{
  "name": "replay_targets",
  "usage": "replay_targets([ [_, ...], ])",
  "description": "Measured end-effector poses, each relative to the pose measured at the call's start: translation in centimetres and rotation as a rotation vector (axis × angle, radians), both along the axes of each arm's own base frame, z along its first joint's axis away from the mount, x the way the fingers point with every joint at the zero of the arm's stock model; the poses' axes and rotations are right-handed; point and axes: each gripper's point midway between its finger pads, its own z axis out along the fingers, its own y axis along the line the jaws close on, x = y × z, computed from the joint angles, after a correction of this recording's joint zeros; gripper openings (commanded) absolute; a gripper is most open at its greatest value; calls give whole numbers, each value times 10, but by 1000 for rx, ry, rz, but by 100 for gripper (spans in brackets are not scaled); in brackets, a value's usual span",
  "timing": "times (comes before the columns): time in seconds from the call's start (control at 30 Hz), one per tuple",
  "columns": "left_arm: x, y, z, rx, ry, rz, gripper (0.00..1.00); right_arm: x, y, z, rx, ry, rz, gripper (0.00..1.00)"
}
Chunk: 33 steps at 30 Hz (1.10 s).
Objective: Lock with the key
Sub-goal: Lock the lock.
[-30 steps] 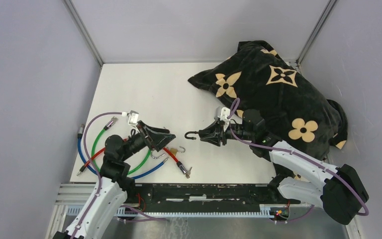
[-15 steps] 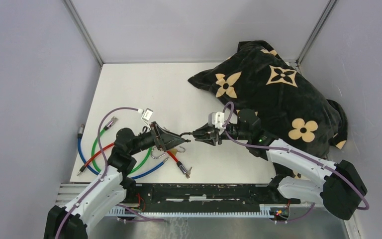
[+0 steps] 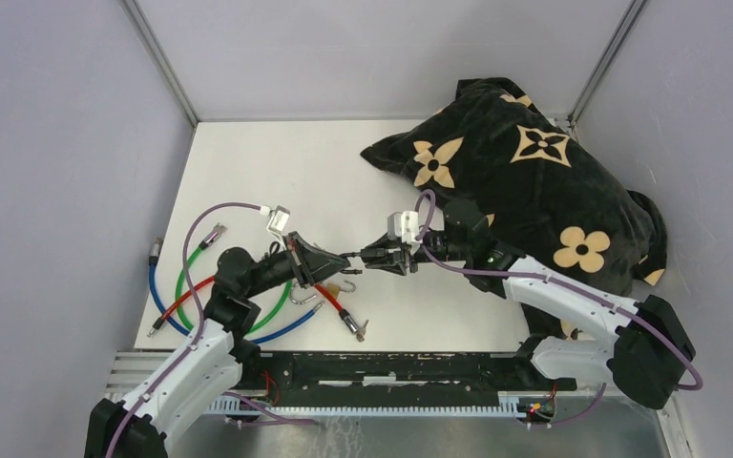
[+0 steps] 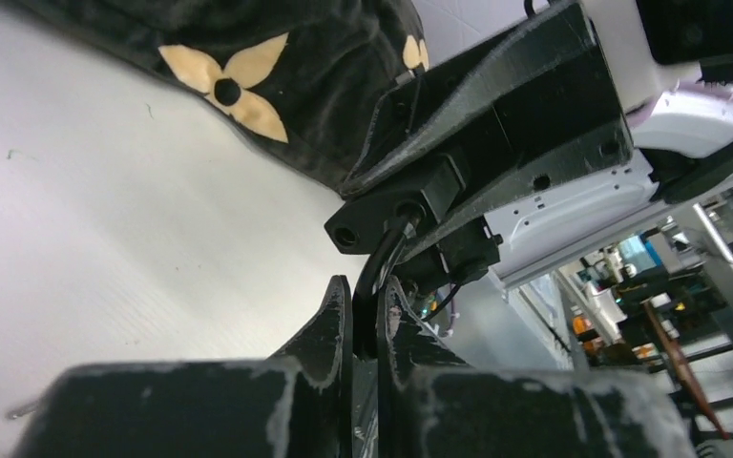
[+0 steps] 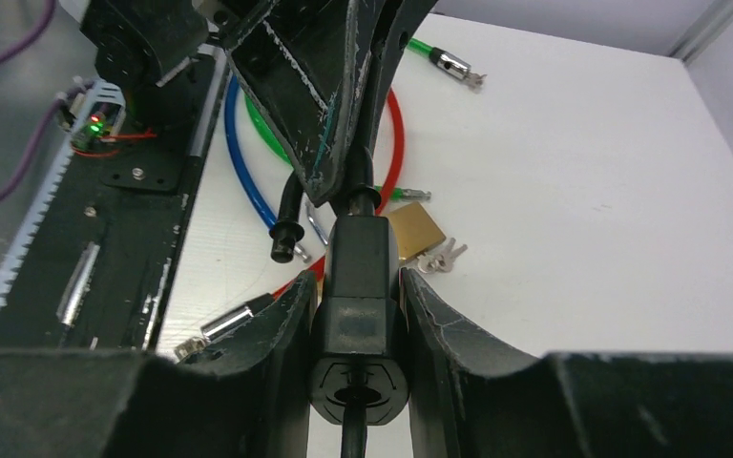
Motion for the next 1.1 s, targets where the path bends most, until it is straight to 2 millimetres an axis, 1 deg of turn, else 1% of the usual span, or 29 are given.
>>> replay_targets([
  [0.07, 0, 1, 3, 14, -69, 2, 2, 1, 3, 2, -7, 52, 15, 0],
  [0.17, 0, 6, 10, 51, -233, 12, 2, -1, 9, 8, -23, 156, 48, 0],
  [0.23, -2, 8, 16, 79, -359, 12, 2, -6, 9, 11, -17, 221, 66, 0],
  [0.3, -3, 10, 21, 102, -461, 18, 2, -13, 10, 18, 4, 292, 84, 0],
  [0.37, -3, 12, 29, 116, -565, 33, 2, -15, 11, 26, 35, 339, 84, 0],
  [0.43, -3, 12, 37, 120, -625, 40, 2, -16, 11, 32, 61, 364, 72, 0],
  [0.53, -3, 11, 44, 114, -640, 40, 2, -15, 11, 39, 102, 380, 52, 6],
  [0.63, -4, 11, 45, 102, -602, 40, 2, -16, 11, 41, 131, 405, 53, 12],
  [0.77, -3, 12, 49, 74, -546, 58, 2, -16, 12, 44, 163, 427, 54, 34],
  [1.03, -7, 11, 69, 20, -512, 61, 2, -16, 14, 59, 249, 420, 75, 51],
  [1.1, -8, 11, 72, 13, -513, 59, 2, -19, 15, 60, 268, 425, 86, 52],
])
